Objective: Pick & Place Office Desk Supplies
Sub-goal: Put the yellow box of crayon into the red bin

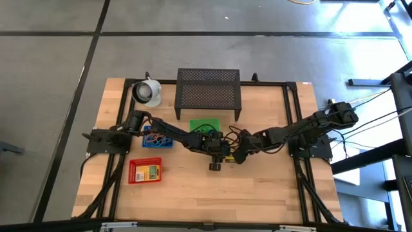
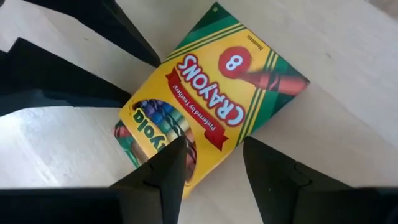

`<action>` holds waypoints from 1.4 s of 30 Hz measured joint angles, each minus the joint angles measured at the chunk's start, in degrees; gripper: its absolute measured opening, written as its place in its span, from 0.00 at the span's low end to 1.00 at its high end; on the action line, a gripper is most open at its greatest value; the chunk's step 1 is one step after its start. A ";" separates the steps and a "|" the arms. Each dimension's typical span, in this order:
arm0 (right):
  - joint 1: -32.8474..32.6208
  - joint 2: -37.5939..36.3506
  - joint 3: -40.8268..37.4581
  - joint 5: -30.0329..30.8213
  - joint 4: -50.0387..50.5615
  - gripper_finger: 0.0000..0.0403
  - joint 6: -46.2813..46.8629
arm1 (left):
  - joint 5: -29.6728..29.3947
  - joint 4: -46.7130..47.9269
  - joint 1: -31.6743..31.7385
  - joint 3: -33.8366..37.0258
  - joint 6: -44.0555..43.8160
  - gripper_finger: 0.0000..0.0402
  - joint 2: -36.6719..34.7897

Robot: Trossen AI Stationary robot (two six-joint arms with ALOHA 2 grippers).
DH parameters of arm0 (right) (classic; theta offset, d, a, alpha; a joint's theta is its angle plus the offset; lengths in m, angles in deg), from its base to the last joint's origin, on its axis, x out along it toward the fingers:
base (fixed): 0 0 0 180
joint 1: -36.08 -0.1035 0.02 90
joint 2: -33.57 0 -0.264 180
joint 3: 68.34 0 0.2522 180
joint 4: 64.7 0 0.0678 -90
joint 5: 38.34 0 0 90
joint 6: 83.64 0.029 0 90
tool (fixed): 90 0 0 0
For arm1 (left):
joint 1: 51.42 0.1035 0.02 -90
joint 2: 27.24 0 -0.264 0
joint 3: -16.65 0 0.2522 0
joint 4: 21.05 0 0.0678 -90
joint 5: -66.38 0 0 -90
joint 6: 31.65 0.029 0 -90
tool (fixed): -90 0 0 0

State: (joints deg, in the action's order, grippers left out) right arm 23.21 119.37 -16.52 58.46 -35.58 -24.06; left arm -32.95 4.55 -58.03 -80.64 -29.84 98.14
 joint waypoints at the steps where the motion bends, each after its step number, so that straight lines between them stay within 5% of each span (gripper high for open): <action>1: 0.00 -0.02 0.00 -0.31 -0.20 0.40 0.02 | 0.01 0.03 0.00 0.00 0.26 0.42 0.00; 17: 0.00 -2.42 0.04 -3.34 -1.34 0.40 4.54 | 0.01 1.27 -0.02 -0.04 0.74 0.42 -0.09; 42: -0.07 -4.43 0.50 1.58 -10.80 0.40 8.21 | -3.13 2.74 0.00 0.10 3.78 0.43 -1.03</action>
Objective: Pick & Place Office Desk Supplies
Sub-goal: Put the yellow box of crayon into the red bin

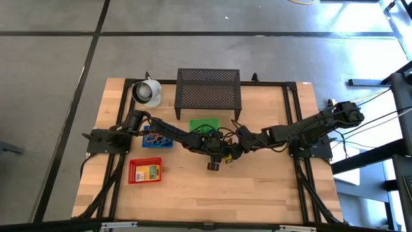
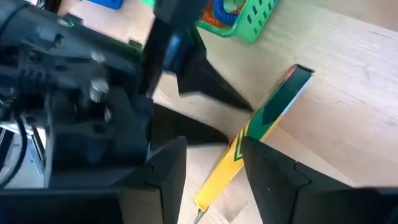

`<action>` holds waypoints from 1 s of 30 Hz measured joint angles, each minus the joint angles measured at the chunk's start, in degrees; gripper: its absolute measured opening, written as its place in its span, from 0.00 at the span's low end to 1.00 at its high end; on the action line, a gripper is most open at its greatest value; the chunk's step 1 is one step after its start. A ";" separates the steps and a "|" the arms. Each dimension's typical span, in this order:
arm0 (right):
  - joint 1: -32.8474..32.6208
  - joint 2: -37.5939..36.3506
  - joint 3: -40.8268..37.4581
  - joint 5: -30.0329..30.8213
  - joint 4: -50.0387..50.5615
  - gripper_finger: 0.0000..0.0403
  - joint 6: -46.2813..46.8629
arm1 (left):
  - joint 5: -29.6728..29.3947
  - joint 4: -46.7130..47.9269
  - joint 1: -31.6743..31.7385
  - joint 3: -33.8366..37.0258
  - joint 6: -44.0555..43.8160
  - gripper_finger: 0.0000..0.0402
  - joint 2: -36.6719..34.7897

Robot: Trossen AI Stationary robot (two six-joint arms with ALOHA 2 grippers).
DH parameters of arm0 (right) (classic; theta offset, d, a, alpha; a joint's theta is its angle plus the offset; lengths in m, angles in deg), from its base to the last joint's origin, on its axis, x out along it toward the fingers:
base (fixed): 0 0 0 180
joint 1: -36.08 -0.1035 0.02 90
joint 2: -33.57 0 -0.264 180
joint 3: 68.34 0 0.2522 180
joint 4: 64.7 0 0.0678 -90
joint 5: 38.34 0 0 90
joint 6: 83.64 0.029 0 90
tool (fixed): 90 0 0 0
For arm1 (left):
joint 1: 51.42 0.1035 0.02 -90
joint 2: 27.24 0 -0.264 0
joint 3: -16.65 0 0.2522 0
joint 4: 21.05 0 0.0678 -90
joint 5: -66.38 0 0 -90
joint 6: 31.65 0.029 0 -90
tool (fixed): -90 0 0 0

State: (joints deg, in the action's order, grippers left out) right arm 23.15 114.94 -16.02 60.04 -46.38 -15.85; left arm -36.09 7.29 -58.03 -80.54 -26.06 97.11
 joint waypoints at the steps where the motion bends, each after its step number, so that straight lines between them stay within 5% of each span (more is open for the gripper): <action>1: -0.02 0.05 -0.03 0.20 -0.25 0.40 0.19 | -0.92 0.82 0.00 0.07 0.21 0.43 -0.64; 14: -0.04 1.85 -0.26 3.00 -3.51 0.40 0.75 | -1.53 4.86 2.12 0.10 0.29 0.43 -3.23; 25: 0.10 0.46 -0.26 -3.07 20.58 0.40 -0.47 | 0.13 6.86 2.01 0.04 0.12 0.43 -3.23; 30: -0.31 1.97 -0.26 -3.25 21.90 0.40 -6.00 | 1.97 6.85 1.84 0.04 1.67 0.43 -3.23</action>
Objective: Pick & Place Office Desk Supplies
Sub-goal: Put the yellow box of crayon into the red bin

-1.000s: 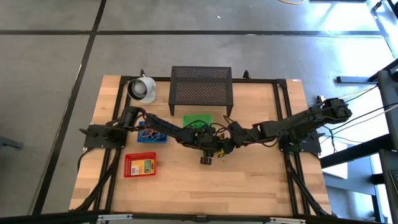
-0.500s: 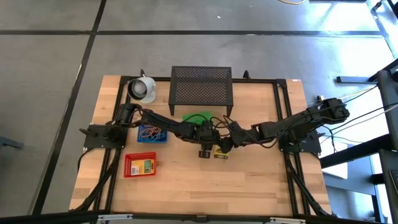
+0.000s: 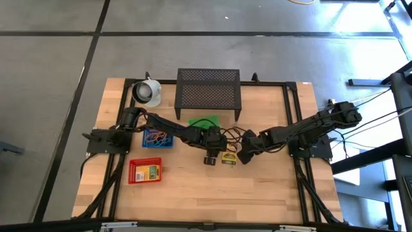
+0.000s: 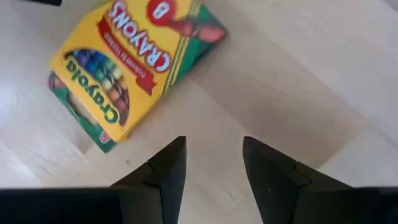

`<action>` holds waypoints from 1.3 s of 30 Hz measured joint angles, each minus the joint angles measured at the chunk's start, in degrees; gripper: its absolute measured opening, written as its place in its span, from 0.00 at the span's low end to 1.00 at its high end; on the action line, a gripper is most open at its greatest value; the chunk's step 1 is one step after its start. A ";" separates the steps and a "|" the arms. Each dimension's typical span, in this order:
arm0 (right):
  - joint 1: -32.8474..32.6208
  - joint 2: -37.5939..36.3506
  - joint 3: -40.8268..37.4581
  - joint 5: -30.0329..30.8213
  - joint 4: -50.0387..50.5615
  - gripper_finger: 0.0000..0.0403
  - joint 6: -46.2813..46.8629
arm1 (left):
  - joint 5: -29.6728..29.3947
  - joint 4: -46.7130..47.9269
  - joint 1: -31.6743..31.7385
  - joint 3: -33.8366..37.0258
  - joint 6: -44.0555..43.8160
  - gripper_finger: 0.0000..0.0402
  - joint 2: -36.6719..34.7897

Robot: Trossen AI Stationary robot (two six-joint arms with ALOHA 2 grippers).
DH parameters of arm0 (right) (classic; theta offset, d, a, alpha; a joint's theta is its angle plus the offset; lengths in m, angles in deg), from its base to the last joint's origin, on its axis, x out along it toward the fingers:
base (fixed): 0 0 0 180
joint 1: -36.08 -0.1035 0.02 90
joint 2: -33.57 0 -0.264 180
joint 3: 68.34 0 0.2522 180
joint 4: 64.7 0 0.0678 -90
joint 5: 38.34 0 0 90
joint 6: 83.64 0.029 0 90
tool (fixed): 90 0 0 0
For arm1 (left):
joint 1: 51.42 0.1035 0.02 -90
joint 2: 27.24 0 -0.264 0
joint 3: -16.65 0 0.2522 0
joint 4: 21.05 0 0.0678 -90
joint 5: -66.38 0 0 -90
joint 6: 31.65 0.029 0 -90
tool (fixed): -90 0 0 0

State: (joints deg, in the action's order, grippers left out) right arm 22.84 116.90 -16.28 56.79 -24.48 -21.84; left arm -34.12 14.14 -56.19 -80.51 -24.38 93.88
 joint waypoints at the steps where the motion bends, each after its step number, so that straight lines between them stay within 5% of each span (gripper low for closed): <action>1: -0.14 0.47 0.00 0.06 -0.39 0.40 -1.37 | 0.22 -0.32 -0.07 -0.02 0.18 0.43 0.13; 25: -0.50 8.92 0.09 4.92 -15.01 0.40 -9.79 | 2.94 -0.16 -0.02 -0.13 -0.31 0.43 1.20; 39: -0.67 6.91 -0.35 -3.29 -21.56 0.40 -3.55 | 2.95 1.29 0.00 -0.13 -0.39 0.43 1.11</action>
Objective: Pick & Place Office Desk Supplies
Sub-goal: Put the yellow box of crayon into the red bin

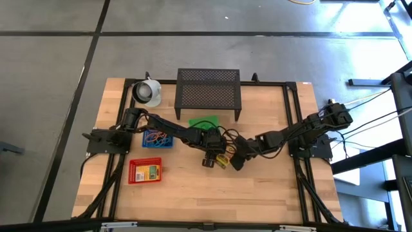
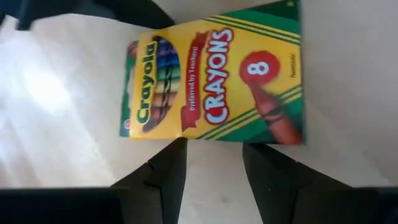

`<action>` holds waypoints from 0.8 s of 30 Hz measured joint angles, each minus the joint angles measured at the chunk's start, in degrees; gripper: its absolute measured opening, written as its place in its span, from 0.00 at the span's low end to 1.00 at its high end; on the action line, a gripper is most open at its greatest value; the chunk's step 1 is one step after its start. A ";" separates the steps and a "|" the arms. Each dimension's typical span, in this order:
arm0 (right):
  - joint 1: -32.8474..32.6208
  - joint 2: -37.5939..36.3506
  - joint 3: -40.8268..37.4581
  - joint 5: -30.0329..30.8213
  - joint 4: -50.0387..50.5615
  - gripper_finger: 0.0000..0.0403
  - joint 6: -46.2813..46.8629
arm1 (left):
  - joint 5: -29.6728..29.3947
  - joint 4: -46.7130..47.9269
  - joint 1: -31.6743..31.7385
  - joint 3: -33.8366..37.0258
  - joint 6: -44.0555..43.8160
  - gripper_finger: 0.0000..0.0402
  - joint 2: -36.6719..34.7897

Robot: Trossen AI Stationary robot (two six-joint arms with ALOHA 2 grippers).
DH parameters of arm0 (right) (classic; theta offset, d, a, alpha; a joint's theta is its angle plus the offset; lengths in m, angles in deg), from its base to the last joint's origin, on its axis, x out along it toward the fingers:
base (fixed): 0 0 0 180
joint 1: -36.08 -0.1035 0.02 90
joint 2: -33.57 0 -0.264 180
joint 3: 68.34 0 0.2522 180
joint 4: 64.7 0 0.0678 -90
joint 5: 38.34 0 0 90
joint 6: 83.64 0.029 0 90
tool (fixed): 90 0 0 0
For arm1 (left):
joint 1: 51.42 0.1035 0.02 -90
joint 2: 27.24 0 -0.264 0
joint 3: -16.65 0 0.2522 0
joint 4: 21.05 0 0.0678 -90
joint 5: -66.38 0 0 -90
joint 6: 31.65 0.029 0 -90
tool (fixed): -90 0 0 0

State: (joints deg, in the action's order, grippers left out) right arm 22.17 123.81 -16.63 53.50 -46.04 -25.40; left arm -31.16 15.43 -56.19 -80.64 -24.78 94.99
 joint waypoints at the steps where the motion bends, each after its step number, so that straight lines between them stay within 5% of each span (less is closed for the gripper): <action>1: -0.01 0.00 0.00 -0.65 -0.52 0.40 0.38 | 0.00 0.02 0.00 0.00 -0.02 0.43 0.00; 13: -0.18 -0.22 0.20 -0.42 -3.98 0.41 6.89 | -0.27 0.93 -0.02 -0.07 -0.11 0.43 0.00; 24: -0.09 -0.35 0.39 1.63 -8.13 0.53 10.71 | -0.24 1.29 -0.04 -0.07 -0.14 0.43 0.02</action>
State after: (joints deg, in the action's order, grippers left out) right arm 22.08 123.46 -16.24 55.13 -54.17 -14.68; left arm -31.41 16.72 -56.23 -80.70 -24.91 95.01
